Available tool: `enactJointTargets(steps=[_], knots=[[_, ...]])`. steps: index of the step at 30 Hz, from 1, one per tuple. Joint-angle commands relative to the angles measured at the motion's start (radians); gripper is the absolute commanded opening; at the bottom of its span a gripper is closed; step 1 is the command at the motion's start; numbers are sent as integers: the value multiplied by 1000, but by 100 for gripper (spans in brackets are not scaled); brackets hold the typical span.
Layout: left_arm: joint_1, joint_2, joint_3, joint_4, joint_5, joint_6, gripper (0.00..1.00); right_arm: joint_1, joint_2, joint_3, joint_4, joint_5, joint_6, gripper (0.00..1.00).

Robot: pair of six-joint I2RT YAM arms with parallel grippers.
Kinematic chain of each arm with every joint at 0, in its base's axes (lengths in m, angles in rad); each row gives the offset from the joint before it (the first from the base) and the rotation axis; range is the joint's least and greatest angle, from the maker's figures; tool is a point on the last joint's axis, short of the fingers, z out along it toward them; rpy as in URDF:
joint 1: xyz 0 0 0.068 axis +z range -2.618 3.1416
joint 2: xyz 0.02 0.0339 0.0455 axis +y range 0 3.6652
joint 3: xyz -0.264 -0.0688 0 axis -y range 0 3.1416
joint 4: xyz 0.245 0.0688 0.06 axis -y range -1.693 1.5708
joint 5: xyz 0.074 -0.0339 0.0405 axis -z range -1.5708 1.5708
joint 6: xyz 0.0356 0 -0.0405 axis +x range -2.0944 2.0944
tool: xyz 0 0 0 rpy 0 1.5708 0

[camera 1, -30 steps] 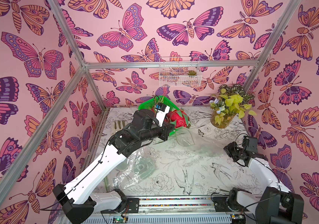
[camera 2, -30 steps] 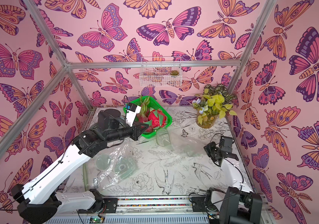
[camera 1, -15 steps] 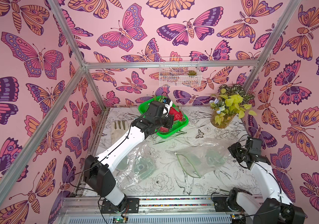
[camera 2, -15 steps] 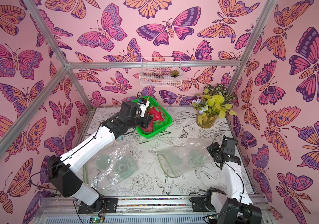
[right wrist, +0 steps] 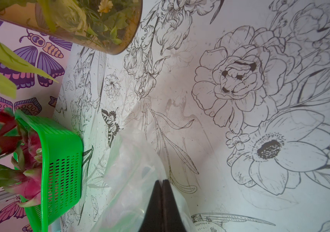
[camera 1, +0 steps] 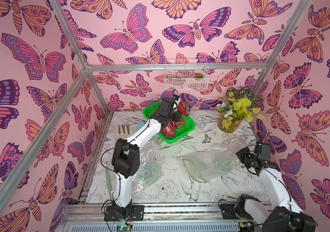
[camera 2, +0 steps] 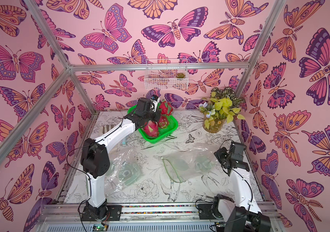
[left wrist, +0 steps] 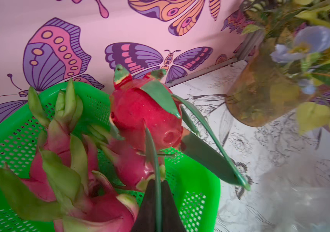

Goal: Open the zip-top bag and take out the dragon fruit
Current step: Place the dragon fruit in the basket.

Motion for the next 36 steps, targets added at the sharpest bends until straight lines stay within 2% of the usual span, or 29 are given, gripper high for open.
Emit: enactJointTargets(steps=[1,4,7,16,24,29,36], knots=[[9,38,80,98,-117,14,0,-6,-29,34,-5,27,10,0],[11,48,86,105,-207,-11,0,-6,-38,51,-21,58,1,0],[11,39,66,124,-248,-33,0,-6,-34,70,-34,80,-9,0],[20,77,73,129,-241,-73,0,-6,5,94,-13,92,2,0],[20,63,27,105,-310,-135,0,-8,-3,135,-17,172,-9,0],[17,3,-45,123,-295,-177,0,-8,-10,142,10,229,-28,0],[13,27,-41,128,-264,-186,0,-7,5,128,39,268,-33,0]])
